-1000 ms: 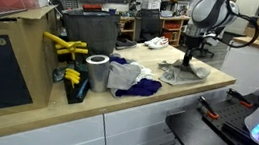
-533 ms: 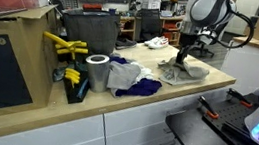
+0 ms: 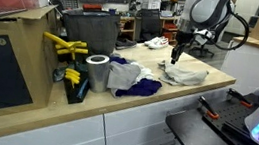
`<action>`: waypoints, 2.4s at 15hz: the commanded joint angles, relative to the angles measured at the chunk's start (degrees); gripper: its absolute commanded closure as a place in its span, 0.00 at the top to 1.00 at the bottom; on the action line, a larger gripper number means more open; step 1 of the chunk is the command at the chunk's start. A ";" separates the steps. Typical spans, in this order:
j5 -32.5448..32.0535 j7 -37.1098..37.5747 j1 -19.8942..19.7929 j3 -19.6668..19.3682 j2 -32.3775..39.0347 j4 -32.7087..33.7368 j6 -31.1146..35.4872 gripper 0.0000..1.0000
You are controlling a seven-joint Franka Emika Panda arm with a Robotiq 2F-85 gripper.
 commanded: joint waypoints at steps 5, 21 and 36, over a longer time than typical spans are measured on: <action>9.25 -9.47 -1.40 -8.72 -4.18 6.73 -11.85 1.00; 4.28 -6.00 -15.22 -14.94 14.90 30.84 -39.02 1.00; 8.87 -14.35 -20.04 -13.58 20.21 26.79 -40.22 1.00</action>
